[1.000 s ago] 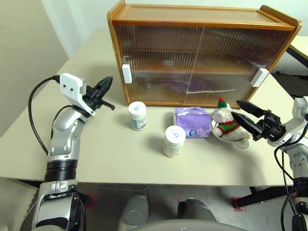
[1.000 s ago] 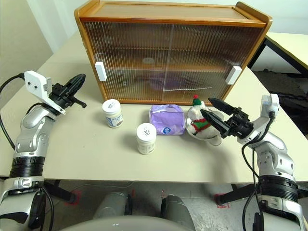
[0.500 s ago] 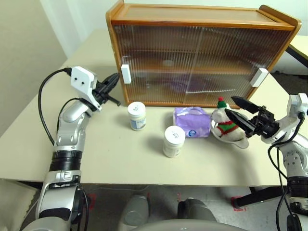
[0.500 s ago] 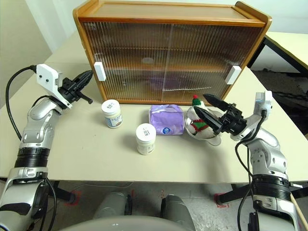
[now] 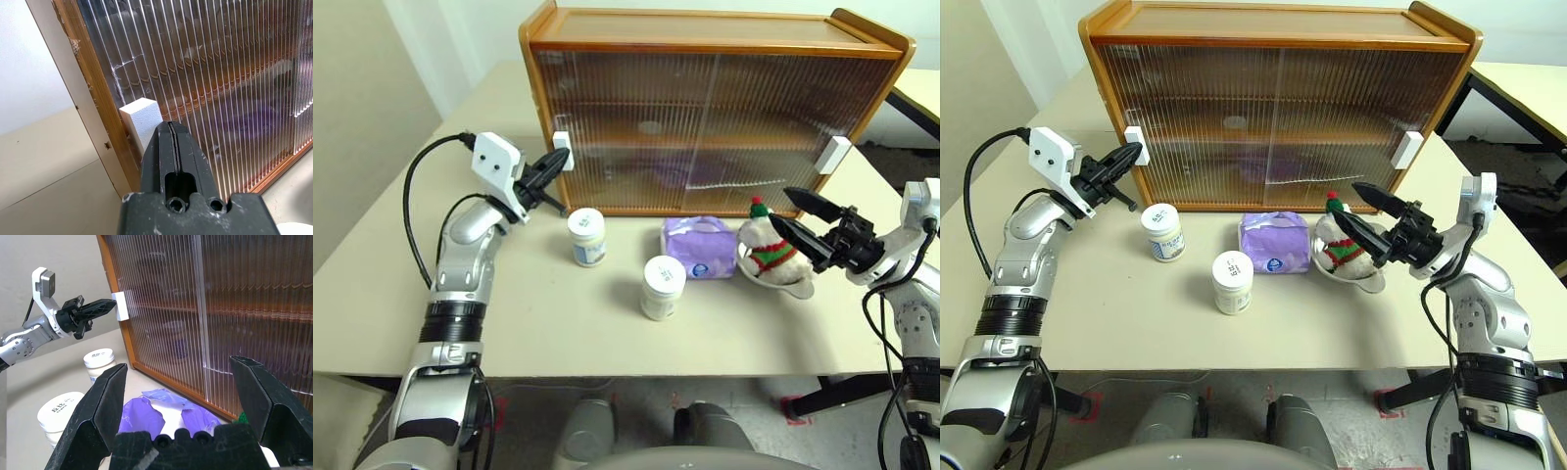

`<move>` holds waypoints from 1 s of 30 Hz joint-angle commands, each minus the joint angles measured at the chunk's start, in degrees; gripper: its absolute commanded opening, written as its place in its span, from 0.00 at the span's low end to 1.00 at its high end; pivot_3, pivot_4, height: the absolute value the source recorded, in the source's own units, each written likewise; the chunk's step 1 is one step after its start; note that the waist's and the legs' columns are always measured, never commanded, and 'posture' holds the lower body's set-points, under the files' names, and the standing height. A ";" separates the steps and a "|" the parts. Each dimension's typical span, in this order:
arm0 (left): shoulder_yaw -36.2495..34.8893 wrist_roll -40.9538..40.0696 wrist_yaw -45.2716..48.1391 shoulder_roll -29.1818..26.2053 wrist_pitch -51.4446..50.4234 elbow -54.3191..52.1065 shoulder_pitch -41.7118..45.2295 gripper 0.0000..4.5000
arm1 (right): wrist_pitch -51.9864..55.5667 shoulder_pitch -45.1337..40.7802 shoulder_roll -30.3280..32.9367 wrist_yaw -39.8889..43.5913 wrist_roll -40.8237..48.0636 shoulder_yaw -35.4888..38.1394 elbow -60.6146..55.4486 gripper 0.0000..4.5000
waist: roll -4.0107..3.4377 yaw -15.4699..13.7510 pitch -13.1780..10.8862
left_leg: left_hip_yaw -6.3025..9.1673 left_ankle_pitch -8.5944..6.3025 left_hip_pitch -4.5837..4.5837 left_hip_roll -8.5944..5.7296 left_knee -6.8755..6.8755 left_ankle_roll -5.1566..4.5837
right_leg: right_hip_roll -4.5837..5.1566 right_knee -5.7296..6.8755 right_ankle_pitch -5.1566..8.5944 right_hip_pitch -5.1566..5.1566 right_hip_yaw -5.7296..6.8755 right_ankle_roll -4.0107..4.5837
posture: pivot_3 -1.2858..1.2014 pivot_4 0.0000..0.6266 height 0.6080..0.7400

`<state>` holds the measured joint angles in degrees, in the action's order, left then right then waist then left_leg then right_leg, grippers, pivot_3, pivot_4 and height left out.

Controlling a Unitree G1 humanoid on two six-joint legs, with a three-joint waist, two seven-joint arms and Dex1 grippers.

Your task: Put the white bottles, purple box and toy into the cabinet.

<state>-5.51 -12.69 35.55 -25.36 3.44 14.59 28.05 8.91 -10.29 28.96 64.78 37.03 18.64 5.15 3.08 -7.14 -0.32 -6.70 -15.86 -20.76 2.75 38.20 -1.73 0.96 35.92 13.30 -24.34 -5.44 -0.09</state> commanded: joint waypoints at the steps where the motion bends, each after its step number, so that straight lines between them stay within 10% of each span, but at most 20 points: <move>1: -0.47 -0.33 -0.79 0.61 -0.28 -1.47 -1.18 0.01 | -0.29 0.24 0.30 0.28 0.23 -0.30 -0.19 1.00 | 0.00 0.00 0.00 | 0.00 0.00 0.00 0.00 0.00 0.00 | 0.00 0.00 0.00 0.00 0.00 0.00 | 0.59 0.02 1.00; 30: 0.56 3.10 -2.98 1.65 1.74 4.17 0.05 0.01 | -5.34 -0.92 1.44 7.49 -0.14 0.76 8.97 1.00 | 0.01 -0.02 0.01 | 0.04 0.00 0.03 -0.01 0.01 -0.01 | 0.00 0.01 0.00 0.03 0.00 0.00 | 0.58 0.00 1.00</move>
<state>-5.81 -10.52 32.49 -24.00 4.54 17.17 26.76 4.41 -11.50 29.90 71.96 36.94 18.81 13.62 3.09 -7.16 -0.31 -6.66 -15.85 -20.74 2.73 38.21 -1.74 0.97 35.93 13.30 -24.30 -5.44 -0.09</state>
